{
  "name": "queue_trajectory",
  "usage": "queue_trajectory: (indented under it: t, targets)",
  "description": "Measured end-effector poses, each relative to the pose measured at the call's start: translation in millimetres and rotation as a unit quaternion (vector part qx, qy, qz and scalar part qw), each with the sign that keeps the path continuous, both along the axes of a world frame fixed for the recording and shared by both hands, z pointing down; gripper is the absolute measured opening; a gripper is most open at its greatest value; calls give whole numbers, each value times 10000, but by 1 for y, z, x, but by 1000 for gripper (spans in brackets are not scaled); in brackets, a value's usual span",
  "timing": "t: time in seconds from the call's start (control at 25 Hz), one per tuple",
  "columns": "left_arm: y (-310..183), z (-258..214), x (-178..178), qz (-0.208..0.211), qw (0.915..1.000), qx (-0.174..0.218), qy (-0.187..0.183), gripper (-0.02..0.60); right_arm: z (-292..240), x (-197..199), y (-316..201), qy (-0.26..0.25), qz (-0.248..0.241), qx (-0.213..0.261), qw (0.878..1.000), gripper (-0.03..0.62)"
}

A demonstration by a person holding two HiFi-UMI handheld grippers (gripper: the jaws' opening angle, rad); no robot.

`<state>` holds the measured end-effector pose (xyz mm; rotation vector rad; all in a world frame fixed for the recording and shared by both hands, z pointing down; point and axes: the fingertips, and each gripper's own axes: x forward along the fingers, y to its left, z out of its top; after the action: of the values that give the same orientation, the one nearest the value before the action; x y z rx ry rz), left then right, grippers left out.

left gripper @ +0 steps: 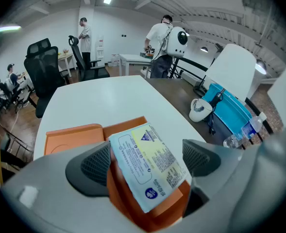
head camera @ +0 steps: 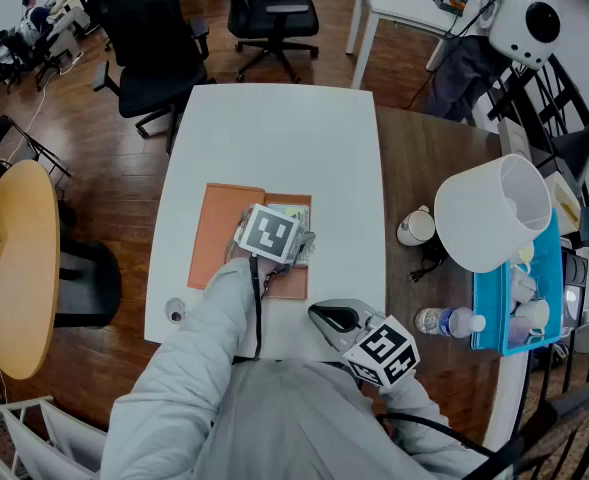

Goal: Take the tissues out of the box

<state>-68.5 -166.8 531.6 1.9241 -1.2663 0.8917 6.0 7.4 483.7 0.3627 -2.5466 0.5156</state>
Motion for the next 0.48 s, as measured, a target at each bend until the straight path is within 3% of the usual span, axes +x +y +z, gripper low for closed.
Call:
queue_trajectory:
  t: [0.16, 0.48]
  targets:
    - [2, 23, 13, -1, 9985, -555, -23, 479, 3, 1, 5, 4, -71, -91, 9999, 2]
    - [-8, 47, 9, 9, 9927, -741, -952, 471, 8, 7, 11, 30, -191, -213, 9996, 2]
